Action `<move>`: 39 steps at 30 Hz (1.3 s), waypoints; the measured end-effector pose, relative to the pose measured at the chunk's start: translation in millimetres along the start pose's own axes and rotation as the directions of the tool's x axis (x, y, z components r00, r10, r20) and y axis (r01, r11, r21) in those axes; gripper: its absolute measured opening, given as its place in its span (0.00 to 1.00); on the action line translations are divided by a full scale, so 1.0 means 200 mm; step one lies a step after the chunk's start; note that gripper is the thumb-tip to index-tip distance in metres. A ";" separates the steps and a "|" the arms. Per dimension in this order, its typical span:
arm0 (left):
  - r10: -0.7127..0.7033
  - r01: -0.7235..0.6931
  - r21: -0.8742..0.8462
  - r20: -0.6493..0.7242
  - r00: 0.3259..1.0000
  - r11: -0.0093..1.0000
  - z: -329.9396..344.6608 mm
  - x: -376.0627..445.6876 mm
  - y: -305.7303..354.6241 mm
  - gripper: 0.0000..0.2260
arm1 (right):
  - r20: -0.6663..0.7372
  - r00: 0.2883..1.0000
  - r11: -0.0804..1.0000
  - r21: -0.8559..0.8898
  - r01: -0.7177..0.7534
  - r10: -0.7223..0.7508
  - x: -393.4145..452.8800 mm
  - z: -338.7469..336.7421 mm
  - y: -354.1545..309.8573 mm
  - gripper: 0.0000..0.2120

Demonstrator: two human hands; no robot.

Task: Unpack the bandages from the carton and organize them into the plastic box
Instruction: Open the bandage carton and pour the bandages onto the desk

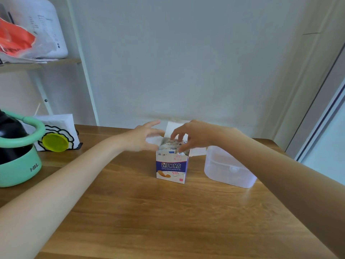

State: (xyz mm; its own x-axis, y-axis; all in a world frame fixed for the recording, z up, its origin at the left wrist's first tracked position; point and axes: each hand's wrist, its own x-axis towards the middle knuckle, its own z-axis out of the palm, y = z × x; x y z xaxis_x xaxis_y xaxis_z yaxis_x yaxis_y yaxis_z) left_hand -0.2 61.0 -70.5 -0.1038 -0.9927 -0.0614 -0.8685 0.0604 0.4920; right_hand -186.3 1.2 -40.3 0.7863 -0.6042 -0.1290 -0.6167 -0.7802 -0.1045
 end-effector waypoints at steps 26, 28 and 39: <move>-0.111 0.118 0.039 -0.165 0.980 0.992 0.00 0.07 0.01 0.31 | -0.257 0.964 0.994 0.100 -0.038 0.063 0.08 -0.07 -0.04 0.09; -0.129 0.140 0.060 -0.165 0.978 0.988 0.00 0.06 0.01 0.33 | -0.289 0.954 0.991 0.124 -0.046 0.081 0.04 -0.11 -0.03 0.09; -0.200 0.237 0.111 -0.270 0.942 0.965 0.01 0.04 0.00 0.27 | -0.375 0.896 0.960 0.232 -0.157 0.237 -0.16 -0.27 0.04 0.10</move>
State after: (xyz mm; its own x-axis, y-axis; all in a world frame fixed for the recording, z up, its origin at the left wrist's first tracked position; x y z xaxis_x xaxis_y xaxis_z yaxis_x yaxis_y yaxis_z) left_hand -1.8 52.8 -73.1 0.2072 -0.9752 0.0783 -0.9167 -0.1656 0.3636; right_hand -214.7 5.0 15.4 0.5724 -0.7872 0.2294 -0.7242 -0.6166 -0.3089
